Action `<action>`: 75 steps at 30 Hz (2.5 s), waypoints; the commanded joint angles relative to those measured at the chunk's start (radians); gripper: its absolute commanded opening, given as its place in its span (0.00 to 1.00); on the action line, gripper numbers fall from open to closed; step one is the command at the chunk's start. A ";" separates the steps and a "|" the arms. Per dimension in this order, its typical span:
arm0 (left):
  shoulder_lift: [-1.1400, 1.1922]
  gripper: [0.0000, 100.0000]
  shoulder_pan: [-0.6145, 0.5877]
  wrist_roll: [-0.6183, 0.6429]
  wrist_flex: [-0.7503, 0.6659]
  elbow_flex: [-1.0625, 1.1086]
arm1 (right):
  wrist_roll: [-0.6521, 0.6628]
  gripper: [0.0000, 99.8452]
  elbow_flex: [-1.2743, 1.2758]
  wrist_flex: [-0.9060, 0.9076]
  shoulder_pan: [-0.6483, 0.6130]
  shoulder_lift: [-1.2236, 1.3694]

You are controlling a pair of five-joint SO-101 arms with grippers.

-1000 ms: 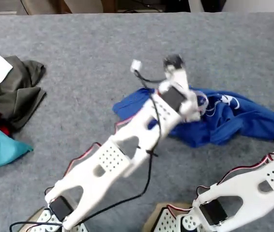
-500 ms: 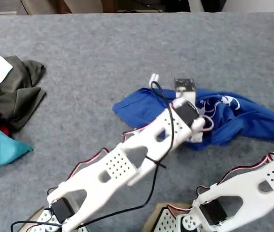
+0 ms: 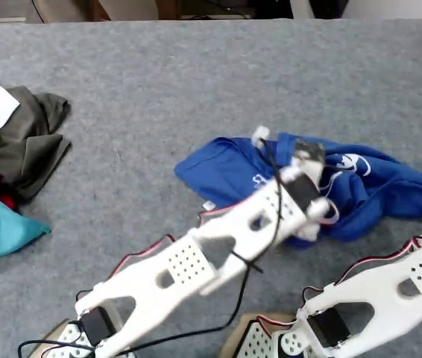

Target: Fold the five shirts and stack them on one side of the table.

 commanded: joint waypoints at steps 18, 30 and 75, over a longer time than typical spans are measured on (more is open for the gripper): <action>-0.274 0.27 -0.287 0.023 -0.519 0.115 | 0.014 0.00 -0.048 0.064 -0.001 -0.008; 0.005 0.20 -0.293 0.018 -0.827 0.227 | 0.012 0.00 -0.044 0.069 -0.024 -0.010; -0.452 0.02 -0.379 -0.017 -0.430 -0.190 | -0.230 0.00 -0.053 0.535 -0.407 -0.766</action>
